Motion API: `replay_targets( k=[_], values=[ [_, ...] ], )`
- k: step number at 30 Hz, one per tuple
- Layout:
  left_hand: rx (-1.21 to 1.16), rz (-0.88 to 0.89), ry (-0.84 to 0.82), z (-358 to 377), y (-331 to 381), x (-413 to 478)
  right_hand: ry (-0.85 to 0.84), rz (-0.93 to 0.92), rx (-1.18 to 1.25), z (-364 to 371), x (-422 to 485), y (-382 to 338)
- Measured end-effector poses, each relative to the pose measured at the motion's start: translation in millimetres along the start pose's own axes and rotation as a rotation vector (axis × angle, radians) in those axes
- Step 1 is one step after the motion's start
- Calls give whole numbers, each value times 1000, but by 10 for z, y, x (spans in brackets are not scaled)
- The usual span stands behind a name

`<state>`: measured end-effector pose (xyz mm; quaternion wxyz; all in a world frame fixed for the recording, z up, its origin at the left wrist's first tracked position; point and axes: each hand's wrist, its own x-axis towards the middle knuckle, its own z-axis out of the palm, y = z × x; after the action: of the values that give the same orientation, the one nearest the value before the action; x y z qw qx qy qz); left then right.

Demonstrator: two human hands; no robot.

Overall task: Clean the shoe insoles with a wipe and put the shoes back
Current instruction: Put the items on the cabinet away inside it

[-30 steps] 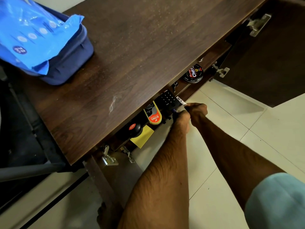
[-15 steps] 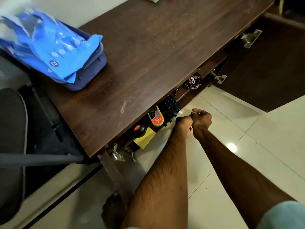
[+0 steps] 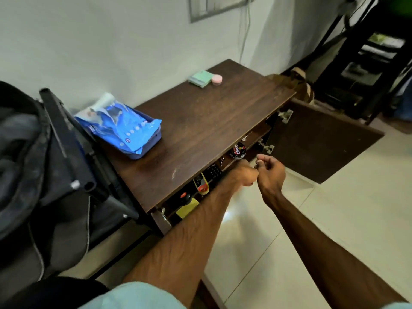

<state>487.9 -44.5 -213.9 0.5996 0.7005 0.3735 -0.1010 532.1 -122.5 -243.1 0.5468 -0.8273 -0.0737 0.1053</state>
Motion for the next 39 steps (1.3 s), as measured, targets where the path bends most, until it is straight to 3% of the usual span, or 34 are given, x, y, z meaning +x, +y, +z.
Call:
replay_targets(
  k=[8, 13, 19, 24, 30, 35, 39],
  values=[
    [426, 346, 191, -729, 562, -662, 35, -308, 32, -182, -75, -752],
    [455, 439, 393, -1052, 475, -807, -64, -489, -158, 142, 168, -1015],
    [497, 407, 499, -1194, 408, -538, -271, -452, -392, 768, 724, -1271],
    [504, 396, 547, -1197, 335, -290, -264, -403, -531, 1107, 1387, -1623],
    [478, 385, 570, -1271, 151, -136, -302, -504, -802, 1467, 2023, -1801],
    [466, 400, 525, -1328, 172, -214, -126, -551, -710, 1456, 1967, -1701],
    [482, 374, 508, -1349, 214, -370, -140, -503, -652, 1221, 1637, -1579]
  ],
)
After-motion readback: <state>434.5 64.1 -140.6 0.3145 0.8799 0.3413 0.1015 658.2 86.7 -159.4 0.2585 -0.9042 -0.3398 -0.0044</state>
